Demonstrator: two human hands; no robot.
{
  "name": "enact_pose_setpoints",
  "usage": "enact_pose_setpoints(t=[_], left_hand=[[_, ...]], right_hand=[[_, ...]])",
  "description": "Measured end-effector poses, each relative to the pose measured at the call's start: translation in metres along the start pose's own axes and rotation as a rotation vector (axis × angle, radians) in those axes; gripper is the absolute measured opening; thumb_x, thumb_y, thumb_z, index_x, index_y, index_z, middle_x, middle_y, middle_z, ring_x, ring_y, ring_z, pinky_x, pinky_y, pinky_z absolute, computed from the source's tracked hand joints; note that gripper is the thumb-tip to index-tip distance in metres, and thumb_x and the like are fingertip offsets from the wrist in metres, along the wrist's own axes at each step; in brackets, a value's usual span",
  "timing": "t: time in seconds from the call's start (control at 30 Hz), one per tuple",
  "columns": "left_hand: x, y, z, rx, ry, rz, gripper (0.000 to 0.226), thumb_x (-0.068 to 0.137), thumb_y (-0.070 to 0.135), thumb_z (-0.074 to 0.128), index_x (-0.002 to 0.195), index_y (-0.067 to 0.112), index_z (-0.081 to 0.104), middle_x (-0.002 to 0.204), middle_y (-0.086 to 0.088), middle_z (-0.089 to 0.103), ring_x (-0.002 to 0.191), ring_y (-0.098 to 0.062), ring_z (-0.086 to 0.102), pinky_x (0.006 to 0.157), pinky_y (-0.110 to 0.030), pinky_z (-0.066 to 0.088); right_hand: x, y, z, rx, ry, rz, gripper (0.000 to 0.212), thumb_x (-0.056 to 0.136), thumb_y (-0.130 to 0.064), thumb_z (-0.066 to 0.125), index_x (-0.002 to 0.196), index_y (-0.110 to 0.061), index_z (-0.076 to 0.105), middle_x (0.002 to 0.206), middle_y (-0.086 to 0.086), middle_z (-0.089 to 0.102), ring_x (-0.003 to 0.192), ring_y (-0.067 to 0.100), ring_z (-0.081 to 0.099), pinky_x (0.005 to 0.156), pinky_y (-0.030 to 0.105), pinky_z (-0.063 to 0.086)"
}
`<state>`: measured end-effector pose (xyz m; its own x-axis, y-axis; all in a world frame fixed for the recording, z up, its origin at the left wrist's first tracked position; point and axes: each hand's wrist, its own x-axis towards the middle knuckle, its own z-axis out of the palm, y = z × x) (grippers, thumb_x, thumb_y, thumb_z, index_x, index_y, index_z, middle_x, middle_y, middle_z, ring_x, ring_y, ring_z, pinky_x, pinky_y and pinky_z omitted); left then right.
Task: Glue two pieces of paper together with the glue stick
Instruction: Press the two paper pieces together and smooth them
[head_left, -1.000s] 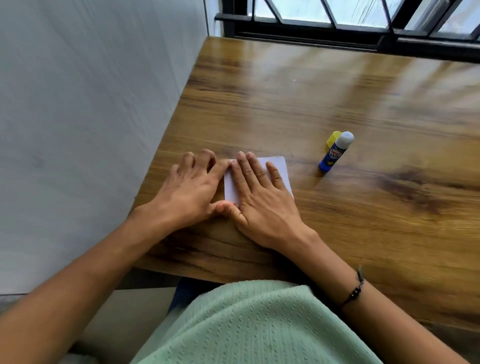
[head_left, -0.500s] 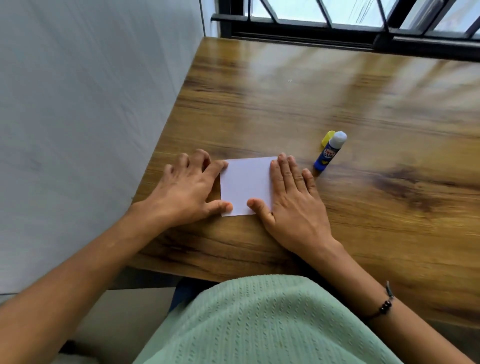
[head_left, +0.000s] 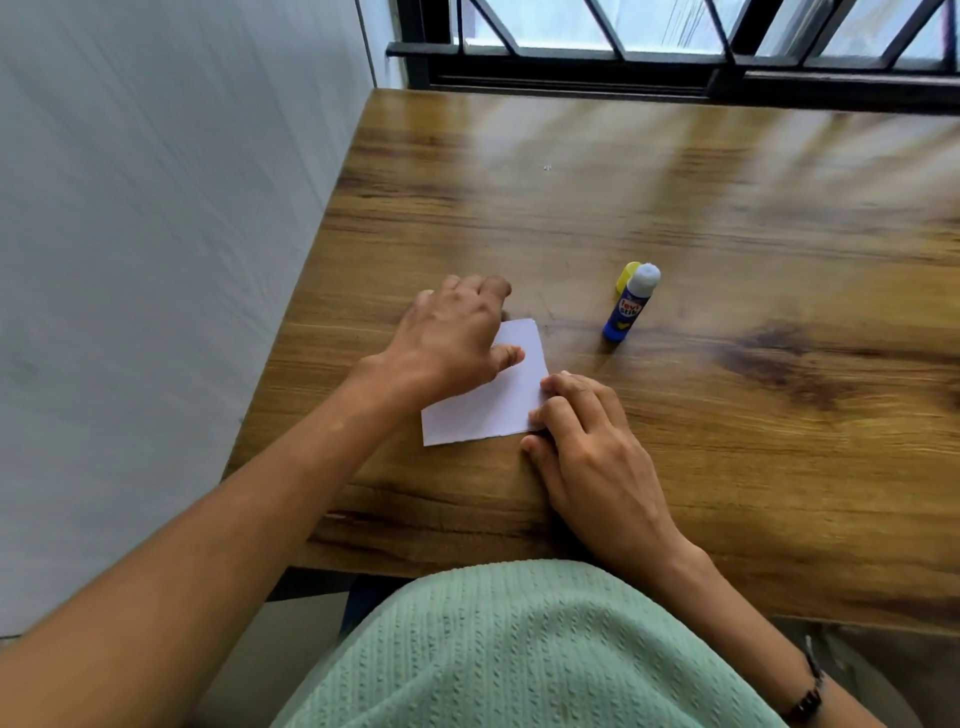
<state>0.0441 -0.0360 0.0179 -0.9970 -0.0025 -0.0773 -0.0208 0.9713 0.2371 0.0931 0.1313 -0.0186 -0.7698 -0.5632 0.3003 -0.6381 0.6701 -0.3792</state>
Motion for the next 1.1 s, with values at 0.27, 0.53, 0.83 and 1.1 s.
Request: enact_pose_setpoints(t=[0.27, 0.53, 0.83, 1.1], left_hand=[[0.008, 0.002, -0.008, -0.143, -0.128, -0.080, 0.042, 0.080, 0.048, 0.056, 0.108, 0.016, 0.052, 0.107, -0.006, 0.059, 0.104, -0.024, 0.050, 0.084, -0.037, 0.038], [0.003, 0.000, -0.033, -0.466, -0.273, -0.147, 0.015, 0.083, 0.033, 0.058, 0.074, 0.023, 0.054, 0.077, 0.004, 0.054, 0.071, -0.012, 0.052, 0.055, -0.028, 0.036], [-0.010, 0.006, -0.045, -0.513, -0.281, -0.019, 0.011, 0.087, 0.030, 0.054, 0.077, 0.026, 0.055, 0.077, 0.007, 0.056, 0.072, -0.009, 0.054, 0.059, -0.023, 0.039], [-0.006, 0.012, -0.030, -0.304, 0.056, 0.085, 0.015, 0.085, 0.017, 0.055, 0.071, 0.015, 0.050, 0.063, 0.005, 0.047, 0.062, -0.011, 0.043, 0.051, -0.024, 0.031]], right_hand=[[0.001, 0.001, 0.001, 0.006, -0.042, 0.019, 0.012, 0.083, -0.013, 0.060, 0.088, -0.003, 0.056, 0.118, 0.019, 0.058, 0.116, 0.035, 0.050, 0.092, 0.040, 0.048], [0.003, 0.002, -0.005, 0.142, -0.048, 0.062, 0.018, 0.081, -0.013, 0.064, 0.096, -0.005, 0.058, 0.117, 0.014, 0.058, 0.115, 0.027, 0.049, 0.094, 0.032, 0.044], [0.056, -0.003, -0.005, 0.720, 0.059, 0.347, 0.014, 0.091, -0.024, 0.053, 0.090, -0.010, 0.057, 0.076, 0.005, 0.059, 0.067, 0.014, 0.056, 0.057, 0.030, 0.048], [0.056, 0.000, 0.006, 0.724, 0.126, 0.266, 0.019, 0.090, -0.023, 0.055, 0.078, -0.009, 0.058, 0.063, 0.003, 0.052, 0.056, 0.013, 0.045, 0.049, 0.028, 0.037]])
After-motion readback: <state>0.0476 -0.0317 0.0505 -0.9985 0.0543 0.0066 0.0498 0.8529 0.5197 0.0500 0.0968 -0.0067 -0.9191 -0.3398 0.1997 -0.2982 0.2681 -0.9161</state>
